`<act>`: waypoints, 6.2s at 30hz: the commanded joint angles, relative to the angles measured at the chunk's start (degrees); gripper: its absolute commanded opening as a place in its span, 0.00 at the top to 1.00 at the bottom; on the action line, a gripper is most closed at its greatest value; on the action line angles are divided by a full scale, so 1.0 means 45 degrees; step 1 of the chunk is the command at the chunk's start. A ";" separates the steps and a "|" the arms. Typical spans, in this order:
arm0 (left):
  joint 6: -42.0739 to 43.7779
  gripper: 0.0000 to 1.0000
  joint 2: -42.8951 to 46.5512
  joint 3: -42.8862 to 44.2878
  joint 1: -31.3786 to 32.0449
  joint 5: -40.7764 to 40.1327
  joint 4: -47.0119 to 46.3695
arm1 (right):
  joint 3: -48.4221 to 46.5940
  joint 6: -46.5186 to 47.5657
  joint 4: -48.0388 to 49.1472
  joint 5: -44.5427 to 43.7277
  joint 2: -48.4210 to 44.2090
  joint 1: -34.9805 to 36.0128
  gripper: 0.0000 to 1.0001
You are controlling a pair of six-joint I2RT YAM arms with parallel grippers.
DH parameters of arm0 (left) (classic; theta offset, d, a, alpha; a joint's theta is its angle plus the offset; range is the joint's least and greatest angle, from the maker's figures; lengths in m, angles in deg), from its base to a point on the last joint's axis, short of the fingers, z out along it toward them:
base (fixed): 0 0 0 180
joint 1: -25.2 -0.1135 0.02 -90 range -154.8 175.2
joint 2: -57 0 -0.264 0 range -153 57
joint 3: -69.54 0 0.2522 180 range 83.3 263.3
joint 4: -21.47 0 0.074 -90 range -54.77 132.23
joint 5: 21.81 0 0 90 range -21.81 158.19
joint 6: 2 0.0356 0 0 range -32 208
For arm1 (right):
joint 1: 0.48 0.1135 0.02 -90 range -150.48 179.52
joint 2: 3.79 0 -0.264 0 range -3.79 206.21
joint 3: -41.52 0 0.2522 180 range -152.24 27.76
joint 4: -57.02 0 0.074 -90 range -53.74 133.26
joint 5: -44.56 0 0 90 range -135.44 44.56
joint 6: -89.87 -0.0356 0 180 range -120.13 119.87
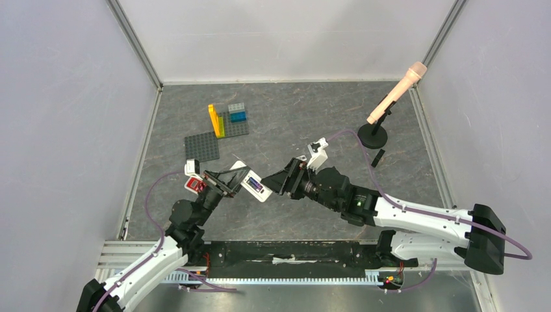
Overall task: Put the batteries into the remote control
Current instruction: Load the battery into the remote control, then place the remote control at the center of the board, then move the battery cover to the center of the board.
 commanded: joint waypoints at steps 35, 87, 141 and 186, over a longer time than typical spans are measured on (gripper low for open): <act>0.1859 0.98 0.0720 0.0648 0.0022 0.0698 0.0671 | 0.0198 0.1819 0.1756 0.2430 0.0343 -0.0608 0.12; 0.3141 0.28 0.2857 0.4151 0.0028 -0.4164 1.5056 | -0.3568 1.3882 -0.6616 0.0725 0.3935 0.1162 0.69; 0.3146 0.30 0.1908 0.4911 0.0021 -0.4870 1.7023 | -0.8113 1.1596 -0.6135 -0.2341 1.0629 -0.3845 0.55; 0.3304 0.32 0.1496 0.4978 0.0021 -0.5141 1.6896 | -1.0259 -0.2978 -1.0919 -0.3191 1.2789 -0.5595 0.49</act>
